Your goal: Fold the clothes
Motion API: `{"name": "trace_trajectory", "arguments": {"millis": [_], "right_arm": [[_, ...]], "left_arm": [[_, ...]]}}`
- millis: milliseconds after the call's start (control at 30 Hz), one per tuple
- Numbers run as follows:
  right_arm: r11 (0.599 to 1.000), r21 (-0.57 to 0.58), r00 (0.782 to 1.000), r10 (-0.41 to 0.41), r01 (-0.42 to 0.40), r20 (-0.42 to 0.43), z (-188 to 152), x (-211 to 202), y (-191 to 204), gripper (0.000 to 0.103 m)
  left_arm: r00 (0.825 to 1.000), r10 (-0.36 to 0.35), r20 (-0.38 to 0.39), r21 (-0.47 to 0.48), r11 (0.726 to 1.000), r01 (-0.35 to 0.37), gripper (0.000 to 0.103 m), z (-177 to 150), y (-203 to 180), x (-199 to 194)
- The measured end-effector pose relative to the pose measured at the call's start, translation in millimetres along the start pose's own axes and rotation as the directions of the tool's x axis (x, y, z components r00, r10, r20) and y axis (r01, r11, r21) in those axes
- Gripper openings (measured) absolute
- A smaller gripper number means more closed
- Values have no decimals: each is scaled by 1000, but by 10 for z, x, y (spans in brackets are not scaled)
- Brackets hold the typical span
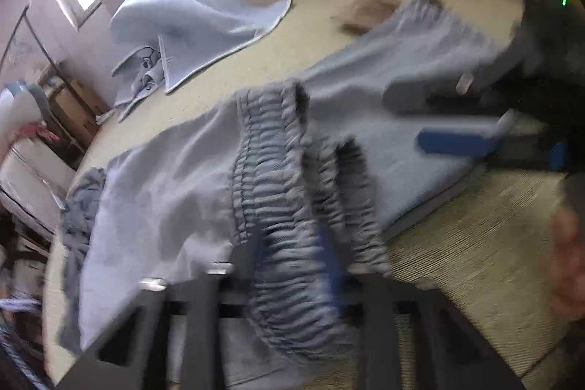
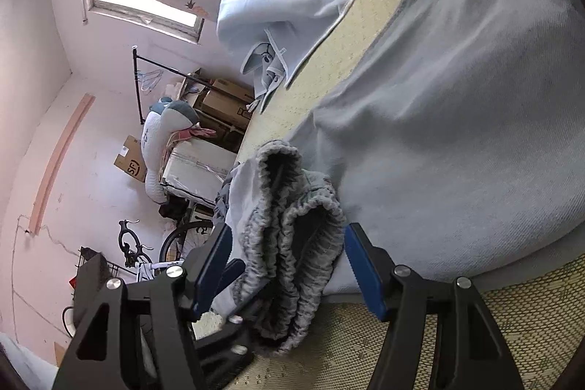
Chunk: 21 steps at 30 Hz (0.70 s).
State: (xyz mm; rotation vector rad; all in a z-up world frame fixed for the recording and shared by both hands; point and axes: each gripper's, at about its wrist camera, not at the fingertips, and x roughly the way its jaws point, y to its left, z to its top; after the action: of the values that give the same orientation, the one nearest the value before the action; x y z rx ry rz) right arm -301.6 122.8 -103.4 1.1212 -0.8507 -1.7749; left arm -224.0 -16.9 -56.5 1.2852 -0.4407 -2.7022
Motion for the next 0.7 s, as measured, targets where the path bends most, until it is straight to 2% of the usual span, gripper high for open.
{"name": "trace_trajectory", "arguments": {"millis": [133, 333, 500, 600, 700], "right_arm": [[1000, 0, 1000, 17, -17, -16, -7, 55, 7, 69], [999, 8, 997, 34, -33, -73, -66, 292, 92, 68], [997, 78, 997, 3, 3, -74, -54, 528, 59, 68], [988, 153, 999, 7, 1, -53, -27, 559, -54, 69], [985, 171, 998, 8, 2, -63, 10, 631, -92, 68]], "left_arm": [[999, -32, 38, -52, 998, 34, 9, -25, 160, -143], [995, -80, 57, -102, 991, 86, 5, -92, 312, -291], [993, -100, 61, -114, 988, 106, 5, -152, 367, -348], [993, -105, 61, -120, 987, 111, 5, -155, 391, -348], [991, -117, 66, -130, 984, 125, 5, -149, 435, -383]]}}
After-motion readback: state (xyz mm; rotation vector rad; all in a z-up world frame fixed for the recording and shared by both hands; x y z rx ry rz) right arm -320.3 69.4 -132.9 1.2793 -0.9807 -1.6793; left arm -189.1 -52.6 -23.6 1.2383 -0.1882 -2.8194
